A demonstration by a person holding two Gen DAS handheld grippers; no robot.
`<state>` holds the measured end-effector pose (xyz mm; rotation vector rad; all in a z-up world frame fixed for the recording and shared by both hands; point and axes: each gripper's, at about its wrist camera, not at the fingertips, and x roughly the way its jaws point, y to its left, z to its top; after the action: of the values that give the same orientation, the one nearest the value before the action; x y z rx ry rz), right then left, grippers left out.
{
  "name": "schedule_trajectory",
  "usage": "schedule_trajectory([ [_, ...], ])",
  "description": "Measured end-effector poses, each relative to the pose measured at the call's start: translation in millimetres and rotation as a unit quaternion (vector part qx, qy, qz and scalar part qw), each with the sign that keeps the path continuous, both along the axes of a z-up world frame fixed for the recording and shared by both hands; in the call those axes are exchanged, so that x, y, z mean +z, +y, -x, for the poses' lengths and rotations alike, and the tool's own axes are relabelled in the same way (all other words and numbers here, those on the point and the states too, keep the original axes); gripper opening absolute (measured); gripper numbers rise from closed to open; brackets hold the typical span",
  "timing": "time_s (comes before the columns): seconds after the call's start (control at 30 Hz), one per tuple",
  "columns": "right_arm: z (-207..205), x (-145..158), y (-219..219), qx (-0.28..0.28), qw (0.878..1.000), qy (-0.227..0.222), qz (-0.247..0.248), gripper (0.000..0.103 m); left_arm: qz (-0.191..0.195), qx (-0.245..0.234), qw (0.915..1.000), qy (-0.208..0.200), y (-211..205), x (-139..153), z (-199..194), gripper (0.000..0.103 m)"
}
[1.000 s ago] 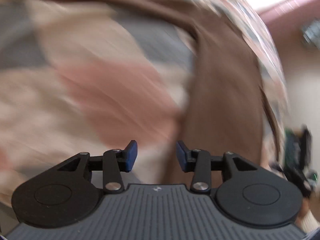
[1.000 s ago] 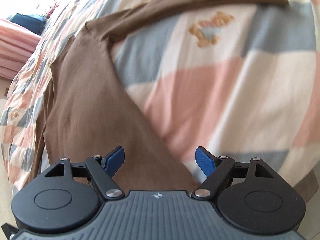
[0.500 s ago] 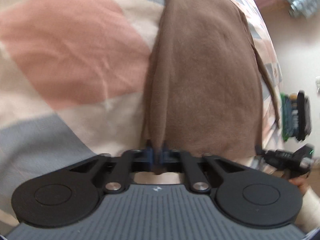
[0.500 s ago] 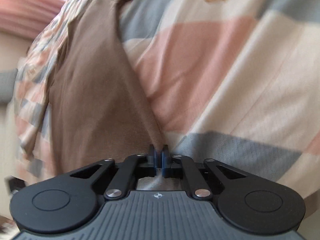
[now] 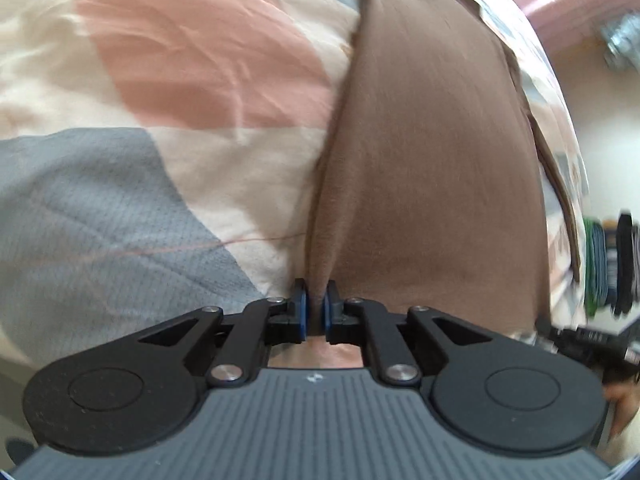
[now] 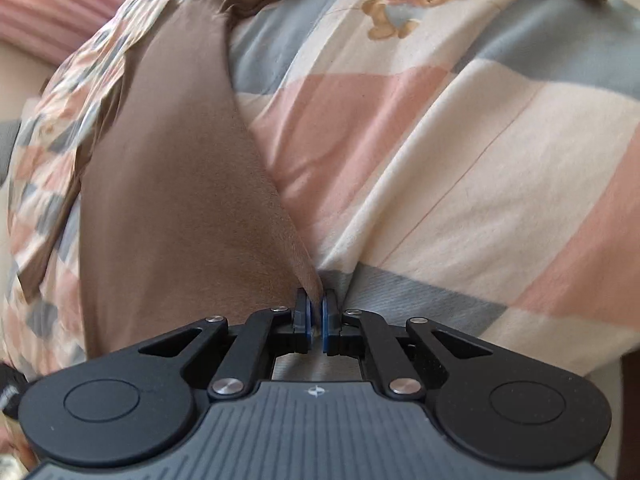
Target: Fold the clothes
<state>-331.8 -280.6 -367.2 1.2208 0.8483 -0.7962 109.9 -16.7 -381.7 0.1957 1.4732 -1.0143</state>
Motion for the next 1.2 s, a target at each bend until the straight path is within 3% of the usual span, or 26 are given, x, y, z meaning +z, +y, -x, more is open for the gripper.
schedule_trajectory([
  [0.1, -10.3, 38.5, 7.2, 0.025, 0.994, 0.073, 0.083, 0.037, -0.019, -0.011, 0.9979, -0.061, 5.5, 30.8, 6.2, 0.014],
  [0.2, -31.1, 68.8, 17.5, 0.066, 0.977, 0.089, 0.182, 0.039, 0.013, -0.01, 0.9948, -0.101, 0.8, 61.4, 12.3, 0.014],
  [0.27, -60.7, 67.8, 21.7, 0.106, 0.968, 0.086, 0.212, 0.047, 0.035, -0.029, 0.9924, -0.114, -18.1, 64.3, 25.5, 0.018],
  [0.33, -92.0, 55.3, 29.5, 0.15, 0.956, 0.09, 0.233, 0.047, 0.041, -0.06, 0.9889, -0.13, -46.1, 56.2, 43.5, 0.019],
  [0.43, -127.4, 28.4, 45.8, 0.199, 0.942, 0.118, 0.243, 0.047, 0.019, -0.09, 0.9868, -0.133, -74.3, 32.6, 60.5, 0.02],
  [0.5, -123.0, 10.5, 52.9, 0.195, 0.948, 0.132, 0.214, 0.047, -0.012, -0.095, 0.9851, -0.143, -71.7, 19.3, 65.1, 0.02],
  [0.63, -73.0, -1.8, 70.3, 0.167, 0.962, 0.135, 0.168, 0.048, -0.052, -0.074, 0.9871, -0.132, -35.6, 15.2, 63.3, 0.021],
  [0.77, -46.1, 13.5, 73.0, 0.144, 0.973, 0.144, 0.108, 0.053, -0.115, -0.064, 0.9809, -0.143, -6.1, 36.2, 71.8, 0.023],
  [0.87, -39.0, 42.2, 68.2, 0.117, 0.981, 0.122, 0.097, 0.06, -0.135, -0.045, 0.9779, -0.153, 4.2, 69.6, 79.7, 0.036],
  [0.97, -38.8, 82.9, 61.1, 0.102, 0.985, 0.083, 0.111, 0.076, -0.116, -0.022, 0.9804, -0.157, 7.4, 112.5, 89.6, 0.046],
  [1.03, -42.8, 115.0, 57.0, 0.103, 0.984, 0.054, 0.132, 0.082, -0.091, -0.01, 0.9826, -0.162, 0.3, 142.9, 97.7, 0.065],
  [1.2, -65.0, 190.7, 58.7, 0.087, 0.98, 0.009, 0.181, 0.101, -0.03, -0.027, 0.9798, -0.196, -36.1, 207.9, 111.3, 0.07],
])
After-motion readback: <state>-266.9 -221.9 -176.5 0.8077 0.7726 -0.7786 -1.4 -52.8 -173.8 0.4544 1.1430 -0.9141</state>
